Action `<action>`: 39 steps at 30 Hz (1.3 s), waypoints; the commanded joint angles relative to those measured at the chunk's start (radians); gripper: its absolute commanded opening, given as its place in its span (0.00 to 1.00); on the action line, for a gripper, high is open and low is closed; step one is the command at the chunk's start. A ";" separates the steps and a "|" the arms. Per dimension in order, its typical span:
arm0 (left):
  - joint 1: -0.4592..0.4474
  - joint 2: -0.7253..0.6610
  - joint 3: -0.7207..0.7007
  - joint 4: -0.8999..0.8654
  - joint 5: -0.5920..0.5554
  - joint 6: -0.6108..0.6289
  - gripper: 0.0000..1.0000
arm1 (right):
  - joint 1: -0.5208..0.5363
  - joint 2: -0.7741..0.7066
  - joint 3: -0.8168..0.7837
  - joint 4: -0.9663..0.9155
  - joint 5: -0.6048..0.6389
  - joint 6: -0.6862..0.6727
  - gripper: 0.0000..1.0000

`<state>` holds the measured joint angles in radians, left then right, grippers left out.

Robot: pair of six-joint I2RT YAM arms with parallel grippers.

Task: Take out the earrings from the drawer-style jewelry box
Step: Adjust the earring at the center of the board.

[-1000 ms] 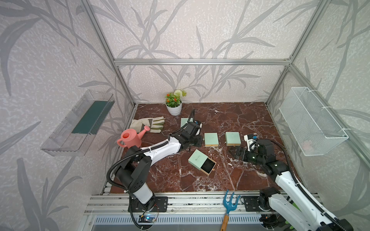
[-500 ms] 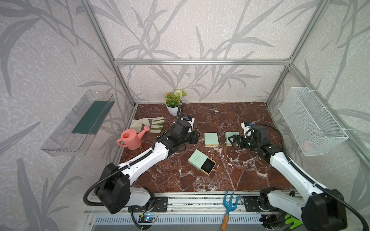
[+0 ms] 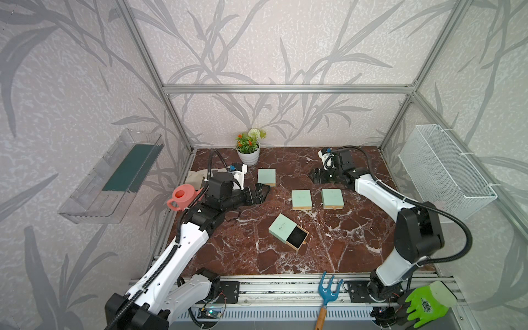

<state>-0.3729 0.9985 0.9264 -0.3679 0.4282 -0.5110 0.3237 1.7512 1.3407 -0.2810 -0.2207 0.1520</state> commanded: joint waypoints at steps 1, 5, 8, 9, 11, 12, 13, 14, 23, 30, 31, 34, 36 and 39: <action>0.004 -0.034 -0.021 -0.064 0.131 0.090 0.99 | -0.002 0.110 0.132 -0.089 0.009 -0.067 0.74; 0.020 -0.014 -0.022 -0.061 0.202 0.103 0.99 | -0.002 0.254 0.310 -0.170 0.015 -0.110 0.68; 0.032 -0.005 -0.007 -0.111 0.219 0.139 0.99 | -0.005 0.344 0.419 -0.201 0.045 -0.136 0.66; 0.035 -0.004 -0.006 -0.122 0.217 0.150 0.99 | -0.007 0.379 0.460 -0.216 0.053 -0.144 0.64; 0.041 -0.004 -0.009 -0.121 0.218 0.151 0.99 | -0.011 0.446 0.542 -0.244 0.058 -0.152 0.62; 0.044 -0.004 -0.010 -0.118 0.223 0.151 0.99 | -0.014 0.484 0.589 -0.260 0.055 -0.151 0.60; 0.047 -0.004 -0.011 -0.115 0.226 0.151 0.99 | -0.018 0.516 0.626 -0.274 0.055 -0.151 0.58; 0.051 -0.004 -0.012 -0.114 0.228 0.151 0.99 | -0.020 0.549 0.672 -0.286 0.056 -0.148 0.55; 0.099 0.013 -0.030 -0.085 0.271 0.124 0.99 | -0.032 0.829 1.070 -0.467 0.080 -0.160 0.44; 0.116 0.014 -0.037 -0.075 0.285 0.117 0.99 | -0.041 0.990 1.338 -0.593 0.098 -0.161 0.43; 0.118 0.014 -0.038 -0.074 0.283 0.118 0.99 | -0.041 0.995 1.342 -0.595 0.097 -0.160 0.43; 0.121 0.017 -0.038 -0.073 0.283 0.114 0.99 | -0.047 1.005 1.348 -0.588 0.067 -0.148 0.44; 0.124 0.019 -0.040 -0.072 0.285 0.112 0.99 | -0.048 1.008 1.347 -0.578 0.057 -0.143 0.44; 0.125 0.020 -0.040 -0.072 0.286 0.111 0.99 | -0.048 1.022 1.355 -0.576 0.042 -0.118 0.44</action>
<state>-0.2550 1.0164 0.8940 -0.4557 0.6964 -0.3977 0.2817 2.7495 2.6575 -0.8257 -0.1513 0.0109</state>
